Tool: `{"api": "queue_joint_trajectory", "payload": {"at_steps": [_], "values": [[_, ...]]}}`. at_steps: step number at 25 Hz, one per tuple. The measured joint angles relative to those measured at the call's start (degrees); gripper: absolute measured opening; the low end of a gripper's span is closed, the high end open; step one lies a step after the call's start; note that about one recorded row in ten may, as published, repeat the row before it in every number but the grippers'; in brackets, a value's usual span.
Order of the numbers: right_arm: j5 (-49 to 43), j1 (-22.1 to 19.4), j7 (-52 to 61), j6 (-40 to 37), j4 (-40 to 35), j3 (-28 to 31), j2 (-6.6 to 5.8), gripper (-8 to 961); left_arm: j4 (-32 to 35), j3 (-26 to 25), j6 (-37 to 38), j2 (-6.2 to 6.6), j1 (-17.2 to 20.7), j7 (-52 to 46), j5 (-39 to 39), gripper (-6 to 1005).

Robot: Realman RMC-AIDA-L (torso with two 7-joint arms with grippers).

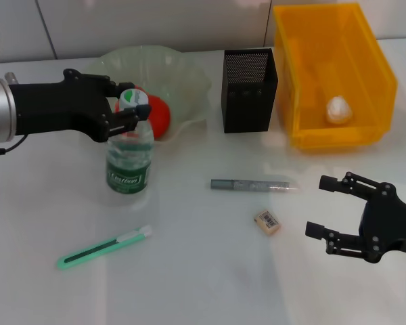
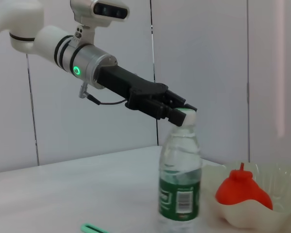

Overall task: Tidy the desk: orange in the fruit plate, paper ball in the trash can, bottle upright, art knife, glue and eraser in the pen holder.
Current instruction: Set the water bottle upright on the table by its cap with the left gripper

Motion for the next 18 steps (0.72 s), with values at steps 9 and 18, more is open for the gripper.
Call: {"api": "queue_joint_trajectory", "payload": {"at_steps": [9,18], "values": [[0.0,0.0,0.0,0.0,0.0,0.0,0.00,816,-1.2,-0.9,-0.3,-0.01,0.5,1.4,-1.5,470],[0.0,0.0,0.0,0.1,0.0,0.0,0.00,816,-1.5,-0.9,-0.2,-0.01,0.4,1.4,-1.6,477]]}}
